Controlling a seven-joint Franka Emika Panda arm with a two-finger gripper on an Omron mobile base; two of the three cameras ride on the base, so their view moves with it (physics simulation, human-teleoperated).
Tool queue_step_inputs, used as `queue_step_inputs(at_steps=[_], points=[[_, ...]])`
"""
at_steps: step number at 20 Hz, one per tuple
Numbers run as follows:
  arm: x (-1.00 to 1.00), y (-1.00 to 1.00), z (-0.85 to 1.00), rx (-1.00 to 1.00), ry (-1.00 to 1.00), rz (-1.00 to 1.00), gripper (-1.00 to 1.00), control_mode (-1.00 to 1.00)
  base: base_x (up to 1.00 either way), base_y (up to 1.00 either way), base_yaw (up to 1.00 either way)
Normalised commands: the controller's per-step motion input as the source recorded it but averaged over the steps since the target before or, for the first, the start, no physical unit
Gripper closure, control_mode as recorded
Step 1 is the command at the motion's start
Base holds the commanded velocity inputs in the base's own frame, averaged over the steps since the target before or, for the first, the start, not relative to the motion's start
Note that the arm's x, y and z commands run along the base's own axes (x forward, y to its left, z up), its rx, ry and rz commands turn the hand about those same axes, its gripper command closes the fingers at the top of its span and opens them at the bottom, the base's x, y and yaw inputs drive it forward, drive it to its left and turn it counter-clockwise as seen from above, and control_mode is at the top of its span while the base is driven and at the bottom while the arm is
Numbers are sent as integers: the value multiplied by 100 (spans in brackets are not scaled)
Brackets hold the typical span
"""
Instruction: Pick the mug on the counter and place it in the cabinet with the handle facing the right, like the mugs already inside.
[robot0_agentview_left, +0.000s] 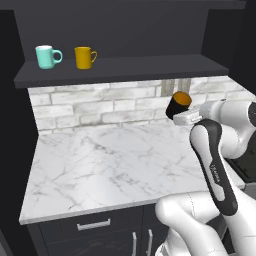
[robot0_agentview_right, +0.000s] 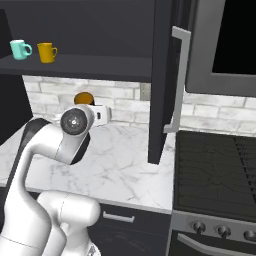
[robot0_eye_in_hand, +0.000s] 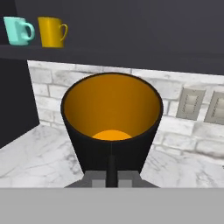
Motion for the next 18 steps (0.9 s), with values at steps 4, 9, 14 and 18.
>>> queue_step_inputs(at_steps=[4, 9, 14, 18], points=[[-11, 0, 34, 0, 0, 0, 100, -100, 0, 0, 0], [-1, 0, 57, 0, 0, 0, 100, -100, 0, 0, 0], [0, 0, 42, 0, 0, 0, 100, -100, 0, 0, 0], [3, 0, 23, 0, 0, 0, 100, -100, 0, 0, 0]])
